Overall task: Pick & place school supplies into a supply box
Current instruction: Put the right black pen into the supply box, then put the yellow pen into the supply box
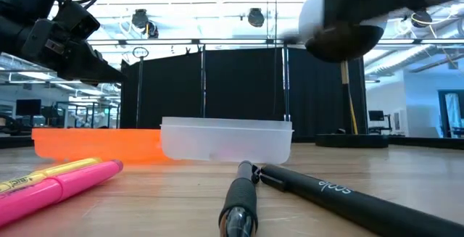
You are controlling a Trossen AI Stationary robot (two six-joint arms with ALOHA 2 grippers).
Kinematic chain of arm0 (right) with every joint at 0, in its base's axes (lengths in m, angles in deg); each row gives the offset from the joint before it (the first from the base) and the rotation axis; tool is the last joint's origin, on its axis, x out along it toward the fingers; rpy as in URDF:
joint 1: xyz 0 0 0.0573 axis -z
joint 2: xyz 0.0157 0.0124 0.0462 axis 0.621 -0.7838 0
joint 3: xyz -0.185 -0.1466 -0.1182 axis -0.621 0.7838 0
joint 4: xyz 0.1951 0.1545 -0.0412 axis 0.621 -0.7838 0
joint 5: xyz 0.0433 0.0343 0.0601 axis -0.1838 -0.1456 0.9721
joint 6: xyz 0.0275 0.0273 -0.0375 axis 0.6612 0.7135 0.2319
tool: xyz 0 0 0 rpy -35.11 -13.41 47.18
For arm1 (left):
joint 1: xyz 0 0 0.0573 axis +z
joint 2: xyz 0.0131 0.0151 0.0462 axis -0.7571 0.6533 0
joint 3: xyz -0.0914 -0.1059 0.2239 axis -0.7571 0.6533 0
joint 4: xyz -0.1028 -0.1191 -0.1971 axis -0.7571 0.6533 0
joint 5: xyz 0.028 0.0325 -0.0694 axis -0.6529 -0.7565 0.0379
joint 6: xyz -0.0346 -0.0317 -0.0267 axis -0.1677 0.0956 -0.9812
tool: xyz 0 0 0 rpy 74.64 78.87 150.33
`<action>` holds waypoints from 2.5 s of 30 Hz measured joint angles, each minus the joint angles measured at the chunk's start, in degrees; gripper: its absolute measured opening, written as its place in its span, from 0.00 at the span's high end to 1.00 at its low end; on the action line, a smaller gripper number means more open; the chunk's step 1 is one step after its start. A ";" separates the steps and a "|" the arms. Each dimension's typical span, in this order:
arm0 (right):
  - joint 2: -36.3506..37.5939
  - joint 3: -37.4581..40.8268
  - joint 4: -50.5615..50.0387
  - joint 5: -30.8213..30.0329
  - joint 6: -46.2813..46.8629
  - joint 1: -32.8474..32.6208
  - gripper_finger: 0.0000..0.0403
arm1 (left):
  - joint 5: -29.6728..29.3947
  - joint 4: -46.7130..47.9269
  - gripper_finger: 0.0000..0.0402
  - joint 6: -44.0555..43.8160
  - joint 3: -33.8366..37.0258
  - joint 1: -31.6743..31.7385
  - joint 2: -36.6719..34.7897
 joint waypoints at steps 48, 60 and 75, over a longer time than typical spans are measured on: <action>3.59 26.93 38.14 8.66 -19.04 28.29 0.74 | -3.54 -0.48 0.95 6.78 0.00 0.00 -0.01; 20.84 27.22 38.46 -7.85 -70.07 22.11 0.79 | -3.56 -0.41 0.95 9.96 0.00 0.00 -0.01; 47.89 66.17 68.51 -13.87 -94.46 21.54 0.99 | -6.11 -1.25 0.95 8.31 0.00 0.02 0.01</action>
